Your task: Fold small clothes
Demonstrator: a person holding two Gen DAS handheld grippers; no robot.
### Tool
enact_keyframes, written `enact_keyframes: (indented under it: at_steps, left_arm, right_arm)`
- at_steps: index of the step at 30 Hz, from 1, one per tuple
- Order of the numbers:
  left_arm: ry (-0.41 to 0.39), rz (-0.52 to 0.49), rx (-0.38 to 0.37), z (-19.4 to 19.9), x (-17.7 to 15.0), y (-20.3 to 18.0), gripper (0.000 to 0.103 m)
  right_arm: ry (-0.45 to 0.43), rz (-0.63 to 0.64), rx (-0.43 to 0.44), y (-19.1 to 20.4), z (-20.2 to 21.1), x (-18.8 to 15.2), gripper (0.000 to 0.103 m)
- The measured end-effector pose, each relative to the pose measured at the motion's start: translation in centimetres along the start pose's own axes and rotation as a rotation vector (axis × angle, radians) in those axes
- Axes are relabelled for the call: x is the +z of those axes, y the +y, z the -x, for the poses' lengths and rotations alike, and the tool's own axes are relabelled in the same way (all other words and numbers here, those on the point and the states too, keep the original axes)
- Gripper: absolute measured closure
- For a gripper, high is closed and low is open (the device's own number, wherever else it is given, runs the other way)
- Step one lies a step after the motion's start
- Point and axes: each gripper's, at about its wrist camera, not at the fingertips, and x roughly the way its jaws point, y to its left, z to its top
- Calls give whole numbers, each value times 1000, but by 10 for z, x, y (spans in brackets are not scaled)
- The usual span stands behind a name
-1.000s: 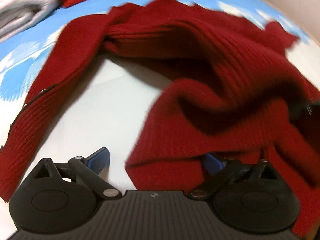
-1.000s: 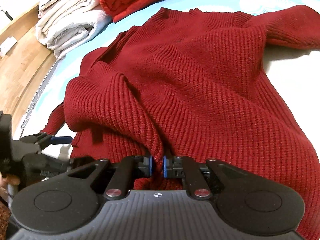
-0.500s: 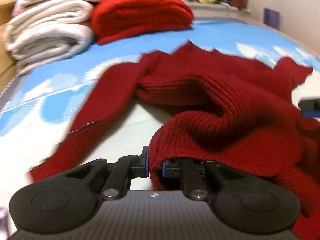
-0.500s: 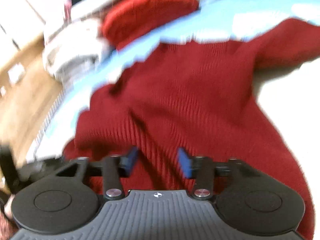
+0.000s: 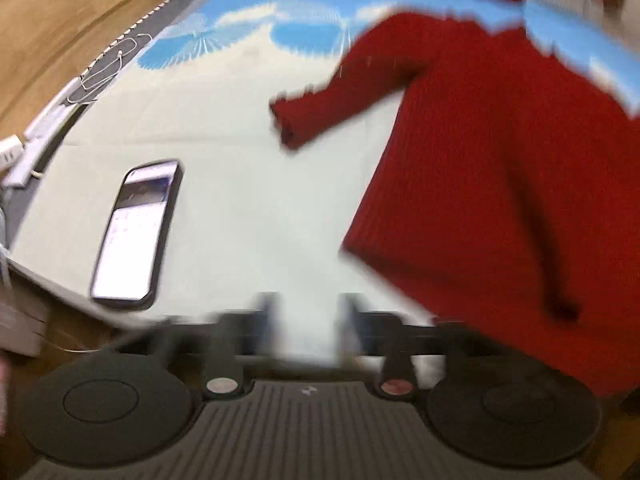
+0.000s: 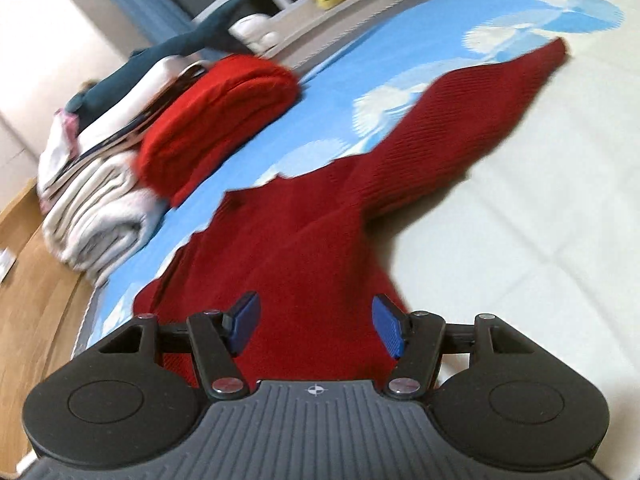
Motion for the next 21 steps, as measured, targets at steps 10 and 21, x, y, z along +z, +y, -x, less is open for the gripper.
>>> enact_keyframes:
  at_steps: [10,21]
  left_arm:
    - [21,-5,6,-89,66,-70,43]
    - [63,-26,31,-70,41,-56,94]
  right_arm:
    - [186,70,-168,-14,-32,-17,39]
    - [213,129,-235,-33,-32,-8,94]
